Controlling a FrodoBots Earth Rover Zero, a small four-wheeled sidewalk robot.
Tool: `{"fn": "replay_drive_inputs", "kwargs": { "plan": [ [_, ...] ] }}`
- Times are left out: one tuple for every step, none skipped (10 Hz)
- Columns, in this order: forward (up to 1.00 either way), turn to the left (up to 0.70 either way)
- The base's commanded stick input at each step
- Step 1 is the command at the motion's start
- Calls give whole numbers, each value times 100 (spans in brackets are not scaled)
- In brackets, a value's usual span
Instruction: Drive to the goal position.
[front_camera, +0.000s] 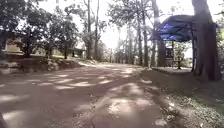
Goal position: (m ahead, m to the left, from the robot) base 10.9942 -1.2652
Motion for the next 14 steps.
{"fn": "replay_drive_inputs", "kwargs": {
  "plan": [
    [0, 0],
    [0, 0],
    [0, 0],
    [0, 0],
    [28, 11],
    [70, 27],
    [70, 27],
    [70, 27],
    [70, 27],
    [70, 27],
    [70, 27],
    [70, 27],
    [70, 27],
    [70, 27]
  ]
}}
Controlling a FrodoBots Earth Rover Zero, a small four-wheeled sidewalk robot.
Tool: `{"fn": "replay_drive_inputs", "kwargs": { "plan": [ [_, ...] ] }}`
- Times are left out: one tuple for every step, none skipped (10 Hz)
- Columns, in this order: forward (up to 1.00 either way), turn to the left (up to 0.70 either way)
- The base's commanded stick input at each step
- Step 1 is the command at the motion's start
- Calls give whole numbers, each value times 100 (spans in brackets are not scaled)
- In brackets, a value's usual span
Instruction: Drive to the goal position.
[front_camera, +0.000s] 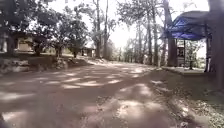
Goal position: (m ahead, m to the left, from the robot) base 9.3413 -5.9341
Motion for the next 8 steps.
{"fn": "replay_drive_inputs", "kwargs": {
  "plan": [
    [70, 27],
    [25, 39],
    [41, 35],
    [70, 27],
    [70, 27],
    [70, 27],
    [0, 45],
    [0, 42]
  ]
}}
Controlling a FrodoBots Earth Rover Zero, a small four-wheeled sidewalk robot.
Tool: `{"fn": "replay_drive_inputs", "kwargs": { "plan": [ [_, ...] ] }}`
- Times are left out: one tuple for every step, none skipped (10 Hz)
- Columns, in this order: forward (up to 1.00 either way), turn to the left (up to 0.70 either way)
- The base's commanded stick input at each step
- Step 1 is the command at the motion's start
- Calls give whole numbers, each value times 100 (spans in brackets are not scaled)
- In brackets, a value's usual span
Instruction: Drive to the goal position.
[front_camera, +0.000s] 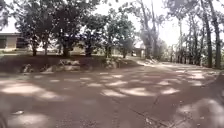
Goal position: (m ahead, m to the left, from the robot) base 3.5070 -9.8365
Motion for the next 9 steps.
{"fn": "replay_drive_inputs", "kwargs": {
  "plan": [
    [0, 21],
    [0, 0],
    [0, 0],
    [0, 0],
    [0, 42],
    [0, 45],
    [0, 45],
    [0, 45],
    [0, 45]
  ]
}}
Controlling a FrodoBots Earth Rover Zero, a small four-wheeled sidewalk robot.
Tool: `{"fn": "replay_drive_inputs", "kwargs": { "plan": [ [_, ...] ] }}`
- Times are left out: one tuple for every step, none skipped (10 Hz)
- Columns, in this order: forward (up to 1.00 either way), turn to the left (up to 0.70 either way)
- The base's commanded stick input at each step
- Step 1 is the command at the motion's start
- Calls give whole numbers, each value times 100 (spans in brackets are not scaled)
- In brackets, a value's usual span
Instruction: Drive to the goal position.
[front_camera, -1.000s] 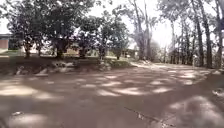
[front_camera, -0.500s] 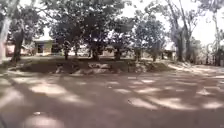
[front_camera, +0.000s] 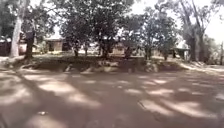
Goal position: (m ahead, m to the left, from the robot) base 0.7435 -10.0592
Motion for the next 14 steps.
{"fn": "replay_drive_inputs", "kwargs": {
  "plan": [
    [0, 45],
    [0, 45],
    [0, 45],
    [0, 45],
    [0, 45],
    [0, 45],
    [0, 45],
    [0, 45],
    [0, 45],
    [0, 45],
    [0, 45],
    [0, 45],
    [0, 45],
    [0, 45]
  ]
}}
